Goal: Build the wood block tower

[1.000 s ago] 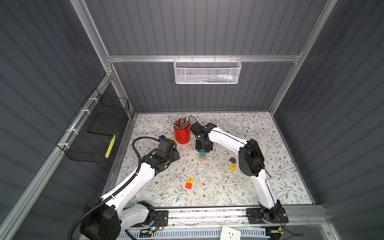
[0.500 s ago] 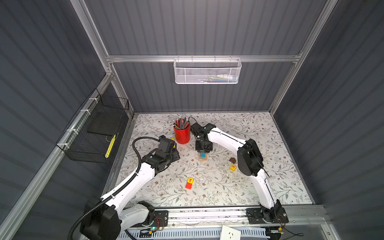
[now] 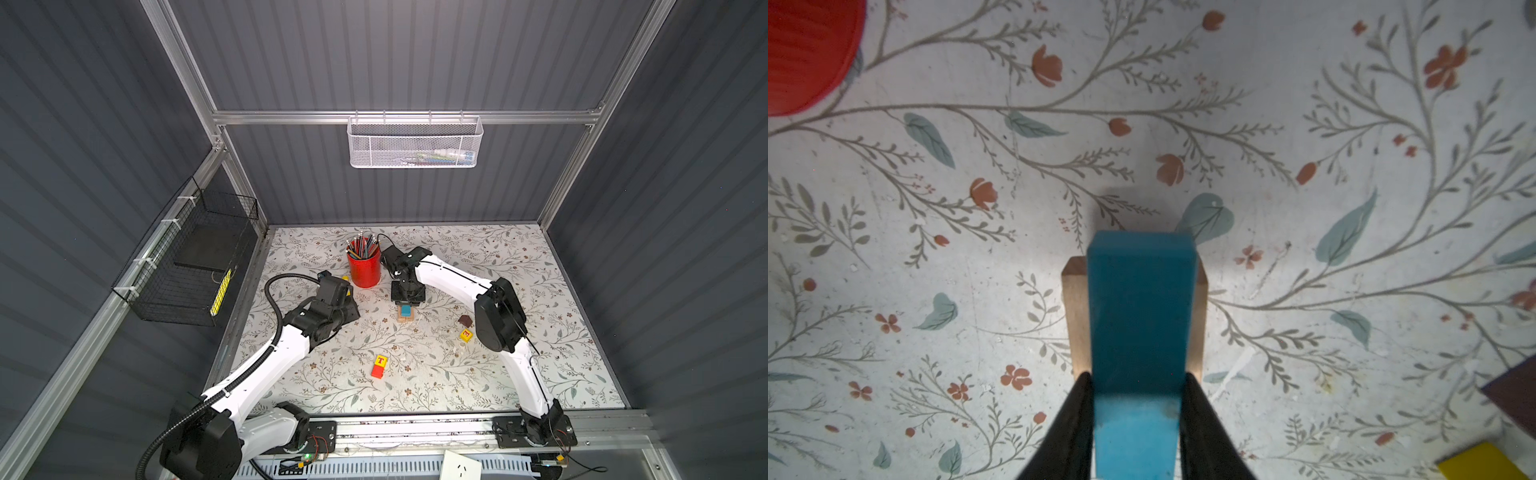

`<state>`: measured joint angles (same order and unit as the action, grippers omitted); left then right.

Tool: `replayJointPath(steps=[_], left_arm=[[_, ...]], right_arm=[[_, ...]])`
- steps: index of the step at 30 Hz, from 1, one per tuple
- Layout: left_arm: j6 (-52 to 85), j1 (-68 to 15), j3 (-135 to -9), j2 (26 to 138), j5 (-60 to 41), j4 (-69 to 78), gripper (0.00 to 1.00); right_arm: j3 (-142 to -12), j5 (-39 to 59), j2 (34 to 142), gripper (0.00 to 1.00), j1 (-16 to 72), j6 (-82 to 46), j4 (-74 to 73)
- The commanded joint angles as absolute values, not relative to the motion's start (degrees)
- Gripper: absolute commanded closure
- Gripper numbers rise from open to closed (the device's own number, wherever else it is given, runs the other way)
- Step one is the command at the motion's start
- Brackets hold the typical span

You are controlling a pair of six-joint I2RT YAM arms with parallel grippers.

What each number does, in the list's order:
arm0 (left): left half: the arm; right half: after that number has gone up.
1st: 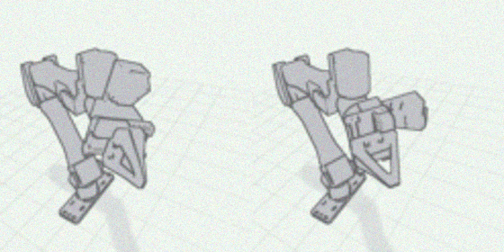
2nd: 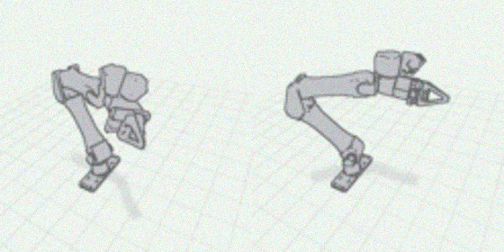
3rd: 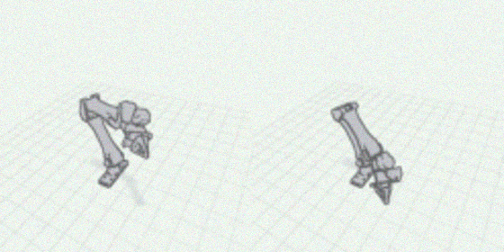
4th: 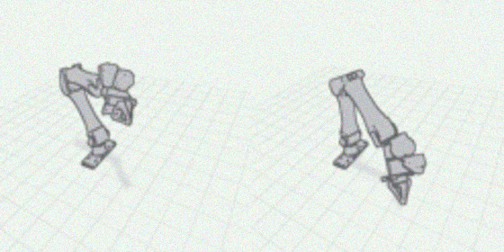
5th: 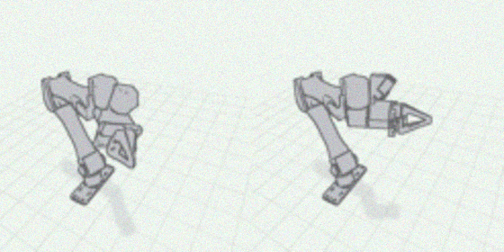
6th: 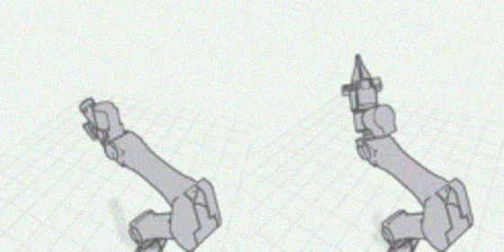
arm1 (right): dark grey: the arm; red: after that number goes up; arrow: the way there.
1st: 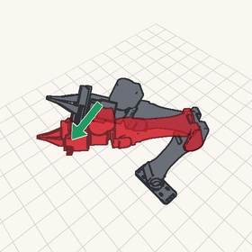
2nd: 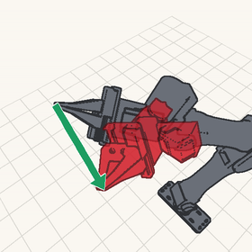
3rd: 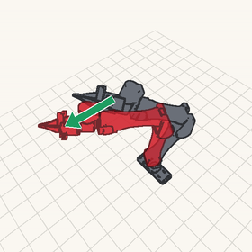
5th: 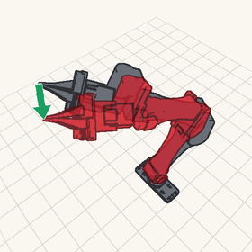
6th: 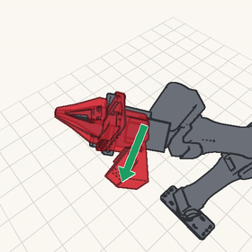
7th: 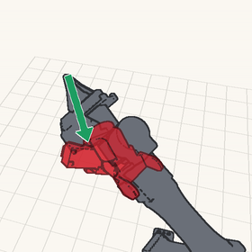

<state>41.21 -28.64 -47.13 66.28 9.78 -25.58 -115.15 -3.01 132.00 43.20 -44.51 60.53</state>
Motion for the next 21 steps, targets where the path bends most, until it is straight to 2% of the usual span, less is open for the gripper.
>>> replayJointPath(steps=[1, 11, 21], left_arm=[[42.2, -28.2, -46.4, 66.7, 9.1, -24.8, 0.48], [41.9, -28.1, -46.5, 66.7, 9.1, -24.8, 0.48], [41.6, -28.1, -46.7, 66.4, 8.5, -25.5, 0.48]], right_arm=[[-115.4, -3.9, 131.9, 0.67, 43.1, -44.5, 62.2], [-115.6, -3.6, 130.9, 0.59, 43.1, -44.4, 62.2], [-112.4, -3.0, 123.1, 0.44, 43.4, -42.8, 59.3]])
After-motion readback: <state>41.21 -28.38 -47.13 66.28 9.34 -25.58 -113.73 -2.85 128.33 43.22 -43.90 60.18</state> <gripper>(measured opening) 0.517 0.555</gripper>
